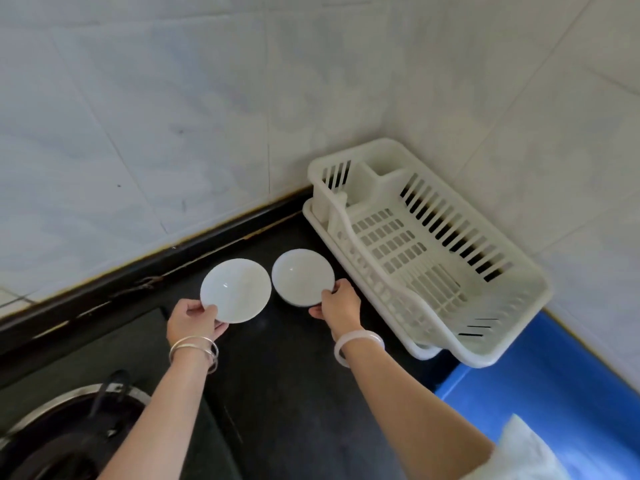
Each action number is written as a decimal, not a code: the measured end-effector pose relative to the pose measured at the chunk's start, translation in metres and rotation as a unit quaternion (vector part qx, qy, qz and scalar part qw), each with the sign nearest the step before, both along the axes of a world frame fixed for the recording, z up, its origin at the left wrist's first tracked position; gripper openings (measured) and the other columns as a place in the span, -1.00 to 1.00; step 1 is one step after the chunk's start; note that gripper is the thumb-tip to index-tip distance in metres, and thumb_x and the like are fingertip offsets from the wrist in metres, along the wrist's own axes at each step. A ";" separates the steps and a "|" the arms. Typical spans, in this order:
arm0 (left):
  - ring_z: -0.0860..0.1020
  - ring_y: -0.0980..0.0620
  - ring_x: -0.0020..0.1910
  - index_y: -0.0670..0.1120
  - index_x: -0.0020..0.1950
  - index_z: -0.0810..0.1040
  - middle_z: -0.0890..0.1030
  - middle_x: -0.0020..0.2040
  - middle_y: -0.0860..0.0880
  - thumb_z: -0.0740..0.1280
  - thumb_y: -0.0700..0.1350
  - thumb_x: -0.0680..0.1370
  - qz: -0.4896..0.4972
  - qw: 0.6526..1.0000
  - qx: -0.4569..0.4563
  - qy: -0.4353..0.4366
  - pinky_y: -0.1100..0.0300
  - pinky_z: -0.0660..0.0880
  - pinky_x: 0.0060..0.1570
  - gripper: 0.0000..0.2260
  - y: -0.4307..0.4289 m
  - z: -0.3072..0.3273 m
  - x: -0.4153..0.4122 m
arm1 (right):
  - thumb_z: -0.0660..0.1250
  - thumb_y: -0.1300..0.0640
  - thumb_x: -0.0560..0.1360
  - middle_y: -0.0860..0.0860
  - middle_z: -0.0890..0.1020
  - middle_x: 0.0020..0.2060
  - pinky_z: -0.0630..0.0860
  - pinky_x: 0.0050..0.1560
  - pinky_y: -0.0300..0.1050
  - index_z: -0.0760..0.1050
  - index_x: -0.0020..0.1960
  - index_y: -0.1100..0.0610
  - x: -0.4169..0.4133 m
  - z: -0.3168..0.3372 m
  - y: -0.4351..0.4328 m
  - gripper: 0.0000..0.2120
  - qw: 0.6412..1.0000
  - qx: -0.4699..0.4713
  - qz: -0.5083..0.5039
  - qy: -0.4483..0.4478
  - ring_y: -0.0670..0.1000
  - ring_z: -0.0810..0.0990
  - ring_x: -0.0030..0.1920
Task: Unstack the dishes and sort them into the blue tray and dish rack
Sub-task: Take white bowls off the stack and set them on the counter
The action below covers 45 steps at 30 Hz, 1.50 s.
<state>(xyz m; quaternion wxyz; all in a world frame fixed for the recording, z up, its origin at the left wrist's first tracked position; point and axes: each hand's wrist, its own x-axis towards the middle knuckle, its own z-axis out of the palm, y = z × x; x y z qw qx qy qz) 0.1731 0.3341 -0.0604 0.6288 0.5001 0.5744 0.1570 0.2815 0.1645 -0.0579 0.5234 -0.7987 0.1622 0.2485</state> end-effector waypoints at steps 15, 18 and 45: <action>0.55 -0.17 0.09 -0.08 0.32 0.40 0.44 0.31 -0.18 0.28 -0.25 0.52 0.044 0.970 -0.188 -0.146 0.08 0.56 -0.18 -0.63 -0.006 -0.016 -0.004 | 0.26 0.28 0.55 0.16 0.49 0.26 0.62 -0.16 -0.21 0.27 0.46 0.13 0.002 -0.011 0.001 -0.51 0.976 0.192 -0.078 0.067 0.08 0.59 0.12; 0.54 -0.22 0.14 -0.06 0.28 0.42 0.43 0.32 -0.19 0.29 -0.25 0.51 0.065 0.969 -0.188 -0.147 0.10 0.57 -0.22 -0.66 -0.004 -0.017 0.002 | 0.25 0.30 0.55 0.15 0.47 0.30 0.60 -0.08 -0.20 0.29 0.45 0.14 0.007 -0.010 0.008 -0.52 0.974 0.203 -0.084 0.059 0.07 0.59 0.11; 0.48 -0.08 0.07 -0.08 0.18 0.45 0.41 0.32 -0.14 0.31 -0.22 0.51 0.141 0.961 -0.169 -0.167 0.07 0.61 -0.19 -0.76 0.009 -0.016 0.038 | 0.18 0.16 0.61 0.18 0.55 0.21 0.55 0.02 -0.11 0.23 0.49 0.04 0.047 0.002 0.069 -0.54 0.979 0.183 -0.032 0.081 0.07 0.62 0.01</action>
